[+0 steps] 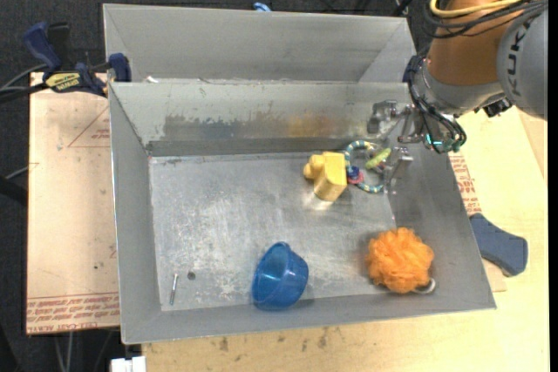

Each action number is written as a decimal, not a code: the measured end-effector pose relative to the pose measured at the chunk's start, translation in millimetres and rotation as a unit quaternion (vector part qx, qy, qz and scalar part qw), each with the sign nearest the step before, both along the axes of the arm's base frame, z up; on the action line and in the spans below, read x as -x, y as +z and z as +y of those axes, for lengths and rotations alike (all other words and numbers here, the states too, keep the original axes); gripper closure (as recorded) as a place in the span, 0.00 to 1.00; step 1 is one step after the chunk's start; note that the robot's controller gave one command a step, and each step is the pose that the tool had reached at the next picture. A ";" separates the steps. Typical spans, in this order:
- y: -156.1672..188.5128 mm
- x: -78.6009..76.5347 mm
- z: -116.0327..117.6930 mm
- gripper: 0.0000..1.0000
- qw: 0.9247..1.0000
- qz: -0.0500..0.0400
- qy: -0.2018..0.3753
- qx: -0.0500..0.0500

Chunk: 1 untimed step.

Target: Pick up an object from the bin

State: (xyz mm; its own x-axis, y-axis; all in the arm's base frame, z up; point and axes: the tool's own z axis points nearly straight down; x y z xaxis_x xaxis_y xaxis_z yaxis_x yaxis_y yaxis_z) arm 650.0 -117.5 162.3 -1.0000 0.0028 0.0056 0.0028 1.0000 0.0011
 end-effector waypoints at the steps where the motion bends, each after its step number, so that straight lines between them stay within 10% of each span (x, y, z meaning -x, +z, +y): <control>1: 5.1 -1.8 0.3 0.00 1.000 -0.004 0.001 0.001</control>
Offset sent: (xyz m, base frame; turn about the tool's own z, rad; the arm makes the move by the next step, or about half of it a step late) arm 0.0058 -0.0067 -0.0923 -0.4953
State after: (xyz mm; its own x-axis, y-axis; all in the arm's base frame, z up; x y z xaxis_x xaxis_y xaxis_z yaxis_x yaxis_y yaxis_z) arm 651.8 -117.2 167.4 -1.0000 0.0008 -0.0022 0.0008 1.0000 -0.0001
